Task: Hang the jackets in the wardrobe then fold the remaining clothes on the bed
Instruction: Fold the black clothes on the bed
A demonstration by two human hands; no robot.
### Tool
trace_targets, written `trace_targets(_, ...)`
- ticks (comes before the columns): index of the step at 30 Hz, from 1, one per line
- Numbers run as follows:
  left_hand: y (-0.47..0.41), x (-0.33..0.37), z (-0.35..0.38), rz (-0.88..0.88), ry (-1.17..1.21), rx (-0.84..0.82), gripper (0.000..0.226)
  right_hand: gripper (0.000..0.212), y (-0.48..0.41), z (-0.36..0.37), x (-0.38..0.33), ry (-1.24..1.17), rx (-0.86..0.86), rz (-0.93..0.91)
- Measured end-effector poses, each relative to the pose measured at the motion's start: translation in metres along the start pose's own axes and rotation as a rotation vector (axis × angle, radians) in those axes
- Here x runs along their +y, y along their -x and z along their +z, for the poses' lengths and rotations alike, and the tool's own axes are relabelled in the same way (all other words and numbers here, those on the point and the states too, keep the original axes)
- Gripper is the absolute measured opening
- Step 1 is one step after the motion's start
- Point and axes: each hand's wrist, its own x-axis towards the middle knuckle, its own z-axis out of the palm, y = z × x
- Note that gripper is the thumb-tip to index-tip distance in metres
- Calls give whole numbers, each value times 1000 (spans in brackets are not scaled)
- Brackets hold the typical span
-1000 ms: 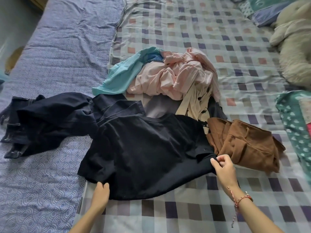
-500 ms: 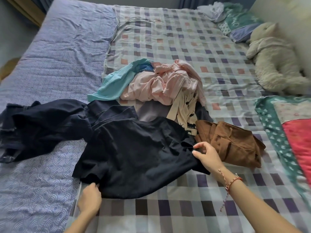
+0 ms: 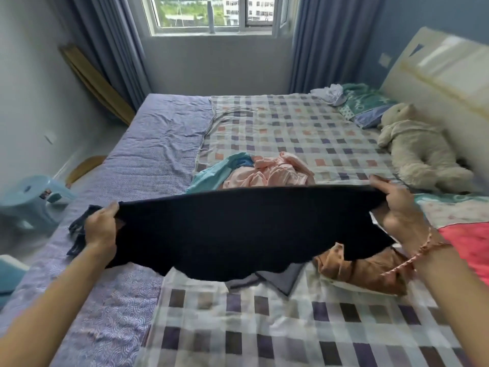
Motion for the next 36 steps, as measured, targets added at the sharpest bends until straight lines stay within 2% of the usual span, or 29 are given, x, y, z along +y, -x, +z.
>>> trace_targets(1,1,15,0,-15,87,-81,30,17,2,-1,-6,-74,-54,42)
trace_targets(2,6,35,1,-15,173,-166,34,6,13,1,-19,-92,-117,61)
trace_targets(4,17,60,4,1,155,-345,28,13,26,0,-28,84,-207,97)
trace_targets(5,20,70,9,15,94,-377,25,16,28,-1,-27,244,-209,107)
trace_targets(7,18,83,15,25,-19,-319,21,15,33,-3,-30,406,-151,64)
trace_targets(9,10,93,11,77,-148,-201,23,14,29,-16,-40,289,-54,45)
trace_targets(10,4,93,4,135,-306,-130,29,13,29,-23,-47,196,-27,48)
trace_targets(12,-5,91,-12,151,-652,-53,33,9,26,-32,-55,126,-42,57)
trace_targets(13,-11,89,-15,123,-727,-49,30,8,27,-33,-58,145,-60,60)
trace_targets(15,-7,91,-19,25,-633,-127,18,7,32,-34,-63,220,-115,42)
trace_targets(19,-12,96,-19,-267,-266,-451,22,11,38,-31,-74,412,-206,46)
trace_targets(21,-12,105,-21,-298,-181,-499,25,13,36,-36,-81,392,-244,66)
trace_targets(22,-10,110,-24,-275,-153,-512,28,16,36,-38,-84,372,-284,73)
trace_targets(25,-4,123,-27,-147,-179,-636,25,76,34,-47,-96,395,-460,81)
trace_targets(26,-1,126,-28,-70,-239,-676,21,85,35,-49,-100,460,-493,69)
trace_targets(27,-1,128,-29,41,-333,-701,21,82,35,-48,-104,571,-516,41)
trace_targets(29,-6,123,-29,370,-600,-678,27,49,38,-43,-107,962,-503,-69)
trace_targets(31,-10,115,-28,690,-809,-601,22,28,37,-41,-108,1351,-419,-242)
trace_targets(32,-12,113,-30,785,-865,-572,17,20,37,-41,-109,1420,-380,-295)
trace_targets(34,-16,116,-40,888,-863,-586,15,14,39,-43,-115,1413,-313,-343)
trace_targets(35,-20,121,-46,873,-814,-608,19,14,41,-44,-121,1364,-282,-367)
trace_targets(36,-16,126,-51,732,-737,-661,25,10,45,-45,-126,1269,-251,-377)
